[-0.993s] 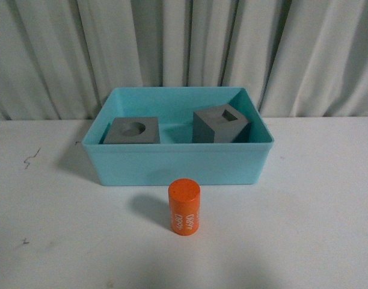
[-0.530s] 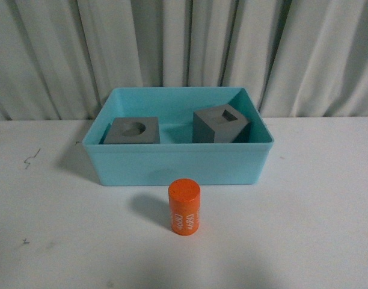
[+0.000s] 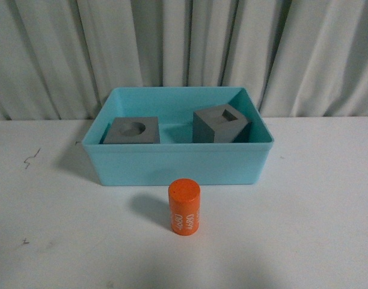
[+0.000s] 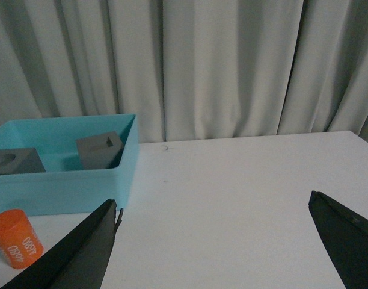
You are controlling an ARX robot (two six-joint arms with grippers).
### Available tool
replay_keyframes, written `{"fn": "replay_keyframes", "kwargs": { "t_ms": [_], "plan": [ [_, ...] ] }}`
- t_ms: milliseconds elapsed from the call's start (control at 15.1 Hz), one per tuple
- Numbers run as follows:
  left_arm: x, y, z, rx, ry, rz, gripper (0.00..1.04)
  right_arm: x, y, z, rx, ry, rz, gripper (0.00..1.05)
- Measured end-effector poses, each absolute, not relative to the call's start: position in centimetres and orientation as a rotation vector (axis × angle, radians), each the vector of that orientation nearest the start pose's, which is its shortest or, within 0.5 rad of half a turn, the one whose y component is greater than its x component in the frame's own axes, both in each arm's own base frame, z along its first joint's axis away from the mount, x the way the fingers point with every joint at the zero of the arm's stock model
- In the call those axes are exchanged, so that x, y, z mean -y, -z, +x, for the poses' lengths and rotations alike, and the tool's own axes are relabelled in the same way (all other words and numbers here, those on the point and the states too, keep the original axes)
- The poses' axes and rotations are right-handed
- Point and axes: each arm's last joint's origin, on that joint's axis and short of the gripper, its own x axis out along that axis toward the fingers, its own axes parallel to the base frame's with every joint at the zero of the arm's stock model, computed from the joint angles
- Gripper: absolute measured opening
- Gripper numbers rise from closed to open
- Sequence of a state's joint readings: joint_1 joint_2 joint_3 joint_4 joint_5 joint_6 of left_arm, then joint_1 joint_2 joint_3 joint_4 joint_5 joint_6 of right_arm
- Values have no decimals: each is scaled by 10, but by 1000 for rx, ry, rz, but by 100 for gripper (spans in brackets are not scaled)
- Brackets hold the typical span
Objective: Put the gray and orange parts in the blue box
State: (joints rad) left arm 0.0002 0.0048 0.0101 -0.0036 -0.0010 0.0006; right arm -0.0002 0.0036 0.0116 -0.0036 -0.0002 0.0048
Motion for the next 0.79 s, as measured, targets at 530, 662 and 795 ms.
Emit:
{"fn": "replay_keyframes", "kwargs": {
  "t_ms": [530, 662, 795],
  "plan": [
    [0, -166, 97, 2, -1, 1, 98, 0, -167, 97, 4, 0, 5, 98],
    [0, -166, 97, 2, -1, 1, 98, 0, -165, 97, -91, 39, 25, 98],
    [0, -166, 97, 2, -1, 1, 98, 23, -192, 133, -315, 281, 98, 98]
  ]
}}
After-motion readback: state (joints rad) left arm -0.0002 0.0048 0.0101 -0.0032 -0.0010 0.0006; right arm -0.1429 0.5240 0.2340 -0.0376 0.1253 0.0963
